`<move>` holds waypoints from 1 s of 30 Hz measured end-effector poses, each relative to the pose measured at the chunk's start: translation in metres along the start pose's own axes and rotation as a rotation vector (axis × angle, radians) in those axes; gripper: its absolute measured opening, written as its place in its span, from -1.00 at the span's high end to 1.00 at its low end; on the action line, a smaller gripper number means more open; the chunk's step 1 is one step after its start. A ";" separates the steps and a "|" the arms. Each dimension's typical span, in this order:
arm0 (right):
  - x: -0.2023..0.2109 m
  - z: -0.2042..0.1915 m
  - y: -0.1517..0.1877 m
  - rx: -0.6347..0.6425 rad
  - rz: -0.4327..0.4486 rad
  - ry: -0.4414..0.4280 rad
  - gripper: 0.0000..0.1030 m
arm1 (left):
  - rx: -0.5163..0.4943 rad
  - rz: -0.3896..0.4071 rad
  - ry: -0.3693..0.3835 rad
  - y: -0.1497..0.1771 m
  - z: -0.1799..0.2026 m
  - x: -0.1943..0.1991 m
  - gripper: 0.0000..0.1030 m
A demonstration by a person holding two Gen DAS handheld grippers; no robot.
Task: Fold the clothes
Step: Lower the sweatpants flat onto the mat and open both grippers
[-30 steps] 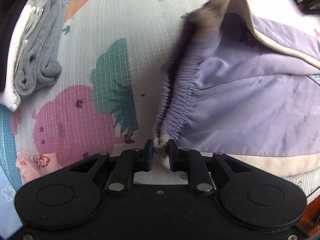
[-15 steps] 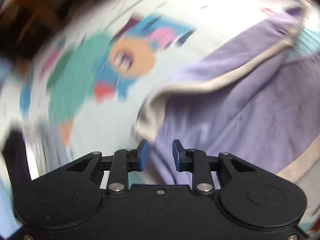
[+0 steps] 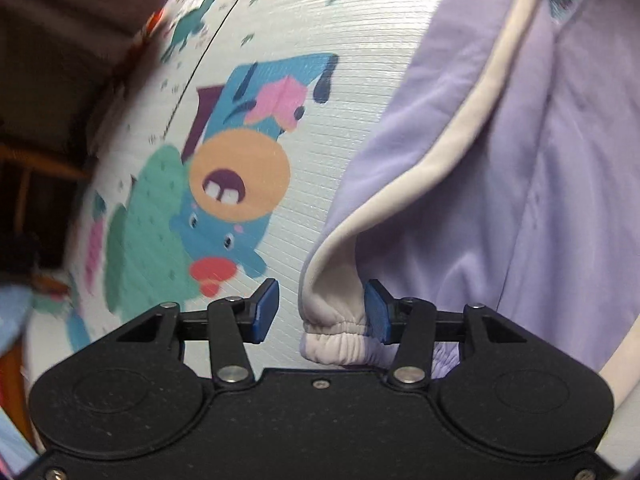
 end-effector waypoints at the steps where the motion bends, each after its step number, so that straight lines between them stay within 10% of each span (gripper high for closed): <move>1: -0.003 0.001 0.001 -0.018 -0.008 -0.041 0.21 | 0.024 -0.004 0.018 -0.001 0.001 -0.002 0.21; 3: -0.006 0.001 0.003 -0.053 -0.019 -0.104 0.60 | 0.107 -0.016 0.075 -0.002 -0.005 -0.008 0.48; 9: -0.005 0.078 0.005 -0.654 0.079 -0.354 0.61 | 0.487 -0.070 0.213 0.011 -0.040 -0.035 0.70; 14: -0.071 0.143 0.022 -1.018 -0.079 -0.279 0.28 | 0.735 -0.142 0.243 0.014 -0.063 -0.058 0.56; 17: -0.090 0.142 0.032 -1.082 -0.140 -0.263 0.26 | 0.816 -0.109 0.228 0.017 -0.070 -0.050 0.05; 20: -0.080 0.127 0.036 -1.086 -0.111 -0.262 -0.13 | 0.868 -0.100 0.249 0.031 -0.072 -0.046 0.03; 30: -0.001 0.026 0.078 -1.029 -0.035 -0.422 -0.14 | 0.889 0.035 0.250 0.055 -0.057 0.002 0.03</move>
Point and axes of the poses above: each gripper's, at about its wrist camera, not at the fingertips, and x roughly against the way its jaws point, z to its right, y to its underside, the point moved 4 cm from there along -x, roughly the way its jaws point, and after that the axes turned 5 degrees about -z, right-handed, at the moved point
